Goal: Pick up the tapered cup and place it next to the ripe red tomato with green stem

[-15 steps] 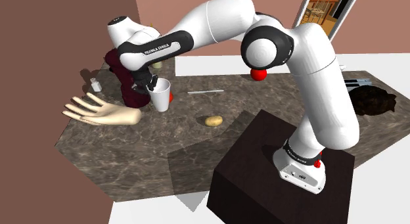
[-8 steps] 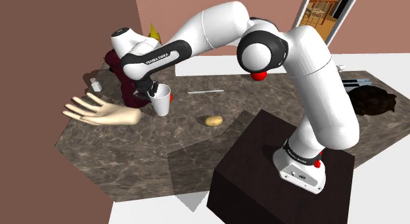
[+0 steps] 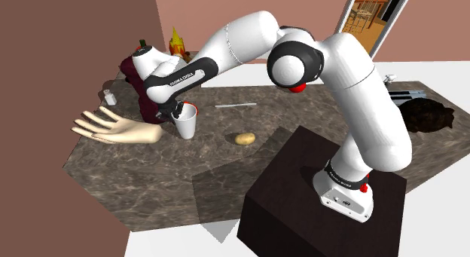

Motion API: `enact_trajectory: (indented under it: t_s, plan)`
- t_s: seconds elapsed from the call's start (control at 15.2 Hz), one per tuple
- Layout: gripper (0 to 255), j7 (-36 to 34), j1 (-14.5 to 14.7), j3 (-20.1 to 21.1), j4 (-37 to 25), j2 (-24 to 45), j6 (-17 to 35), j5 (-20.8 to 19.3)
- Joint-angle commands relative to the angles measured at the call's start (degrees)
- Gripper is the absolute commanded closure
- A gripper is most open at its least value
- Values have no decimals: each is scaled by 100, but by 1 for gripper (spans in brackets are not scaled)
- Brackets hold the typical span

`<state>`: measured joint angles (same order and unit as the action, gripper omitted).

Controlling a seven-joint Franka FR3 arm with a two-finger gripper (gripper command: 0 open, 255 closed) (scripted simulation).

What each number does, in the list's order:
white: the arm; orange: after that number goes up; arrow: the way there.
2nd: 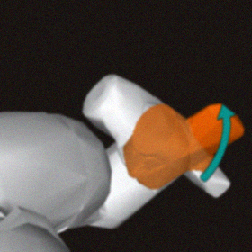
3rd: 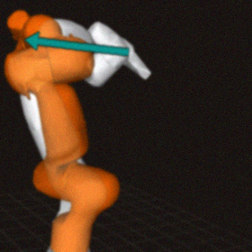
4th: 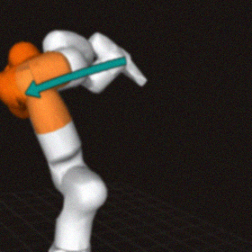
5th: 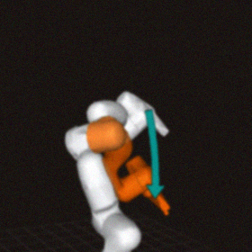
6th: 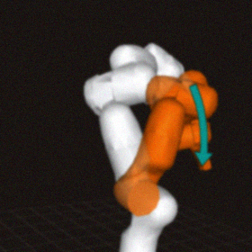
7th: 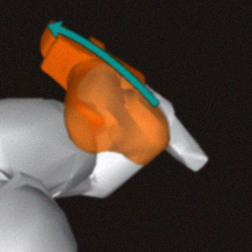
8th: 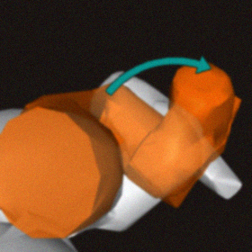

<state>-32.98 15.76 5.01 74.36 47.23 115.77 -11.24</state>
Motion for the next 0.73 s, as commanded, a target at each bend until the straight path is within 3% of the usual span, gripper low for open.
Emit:
enact_trajectory:
  t_s: [0.0, 0.53, 0.59, 0.66]
  plan:
    - [255, -19, 7, -9, -10, 120, 114, -13]
    - [255, -19, 7, -9, -10, 120, 114, -13]
    - [0, -19, 7, -9, -10, 120, 114, -13]
    - [0, -19, 7, -9, -8, 118, 115, -13]
